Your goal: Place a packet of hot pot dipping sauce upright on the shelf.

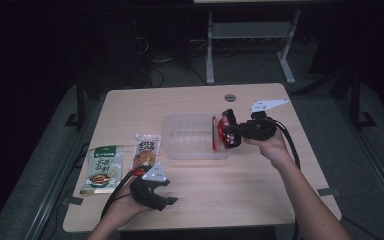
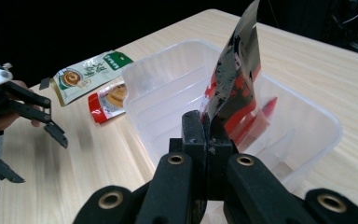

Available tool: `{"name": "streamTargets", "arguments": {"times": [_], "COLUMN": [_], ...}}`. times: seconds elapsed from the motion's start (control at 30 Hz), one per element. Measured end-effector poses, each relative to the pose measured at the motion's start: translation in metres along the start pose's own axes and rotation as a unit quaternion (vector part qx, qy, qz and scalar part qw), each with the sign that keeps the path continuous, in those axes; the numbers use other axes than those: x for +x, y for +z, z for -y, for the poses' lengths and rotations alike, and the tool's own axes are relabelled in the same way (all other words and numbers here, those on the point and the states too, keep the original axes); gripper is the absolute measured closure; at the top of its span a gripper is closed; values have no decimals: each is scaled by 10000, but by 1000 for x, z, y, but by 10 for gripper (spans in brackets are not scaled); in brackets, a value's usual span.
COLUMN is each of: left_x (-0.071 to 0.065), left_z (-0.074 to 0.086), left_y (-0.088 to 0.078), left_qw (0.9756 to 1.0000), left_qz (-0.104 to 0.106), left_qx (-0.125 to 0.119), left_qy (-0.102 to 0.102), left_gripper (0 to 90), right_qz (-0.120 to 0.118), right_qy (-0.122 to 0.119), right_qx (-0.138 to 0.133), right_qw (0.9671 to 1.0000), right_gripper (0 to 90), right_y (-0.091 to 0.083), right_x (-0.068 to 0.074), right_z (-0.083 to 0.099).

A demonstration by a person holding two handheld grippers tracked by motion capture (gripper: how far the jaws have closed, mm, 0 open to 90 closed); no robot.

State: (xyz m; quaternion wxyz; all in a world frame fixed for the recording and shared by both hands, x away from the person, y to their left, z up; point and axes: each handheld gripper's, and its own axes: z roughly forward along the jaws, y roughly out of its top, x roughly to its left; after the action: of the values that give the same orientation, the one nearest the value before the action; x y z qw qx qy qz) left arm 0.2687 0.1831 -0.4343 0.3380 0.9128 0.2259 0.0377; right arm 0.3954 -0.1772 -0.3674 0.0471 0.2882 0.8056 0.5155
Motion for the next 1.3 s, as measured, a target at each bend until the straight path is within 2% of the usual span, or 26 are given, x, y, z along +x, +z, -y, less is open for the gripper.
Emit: {"name": "streamTargets", "arguments": {"times": [0.3, 0.4, 0.47, 0.5, 0.53, 0.6, 0.7, 0.73, 0.97, 1.07, 1.2, 1.27, 1.3], "left_x": [-2, -3, -3, -4, -4, -5, -5, -5, -4, -4, -4, -3, -3], "left_z": [9, 12, 13, 14, 15, 17, 19, 20, 24, 24, 23, 22, 21], "left_y": [-7, -9, -10, -10, -11, -12, -14, -15, -18, -18, -17, -17, -16], "left_qw": [9999, 9998, 9998, 9996, 9997, 9996, 9995, 9993, 9991, 9991, 9992, 9994, 9993], "left_qz": [-102, -116, -124, -125, -134, -146, -188, -185, -238, -239, -224, -222, -211], "left_qx": [-4, -62, -45, -85, -40, -50, -31, -49, -10, -14, -51, 4, -52], "left_qy": [-65, -173, -154, -229, -188, -255, -249, -317, -359, -346, -342, -252, -289], "left_gripper": [329, 330, 330, 330, 329, 329, 329, 330, 329, 330, 330, 330, 329], "right_qz": [-18, -31, -26, -29, -29, -25, -16, -32, -30, 12, -9, 9, 14], "right_qy": [46, 76, 72, 67, 65, 58, 52, 69, 71, 82, 228, 235, 239], "right_qx": [147, 176, 200, 218, 235, 253, 284, 280, 318, 270, 193, 163, 143], "right_qw": [9999, 9998, 9998, 9997, 9997, 9997, 9996, 9996, 9995, 9996, 9996, 9996, 9996], "right_gripper": [897, 895, 895, 895, 895, 895, 894, 894, 886, 840, 725, 675, 648], "right_y": [17, 22, 25, 26, 28, 30, 34, 35, 39, 39, 37, 36, 35], "right_x": [-9, -12, -14, -14, -15, -16, -17, -18, -19, -20, -21, -20, -19], "right_z": [1, 2, 3, 3, 3, 3, 3, 3, 3, 2, 3, 4, 4]}}
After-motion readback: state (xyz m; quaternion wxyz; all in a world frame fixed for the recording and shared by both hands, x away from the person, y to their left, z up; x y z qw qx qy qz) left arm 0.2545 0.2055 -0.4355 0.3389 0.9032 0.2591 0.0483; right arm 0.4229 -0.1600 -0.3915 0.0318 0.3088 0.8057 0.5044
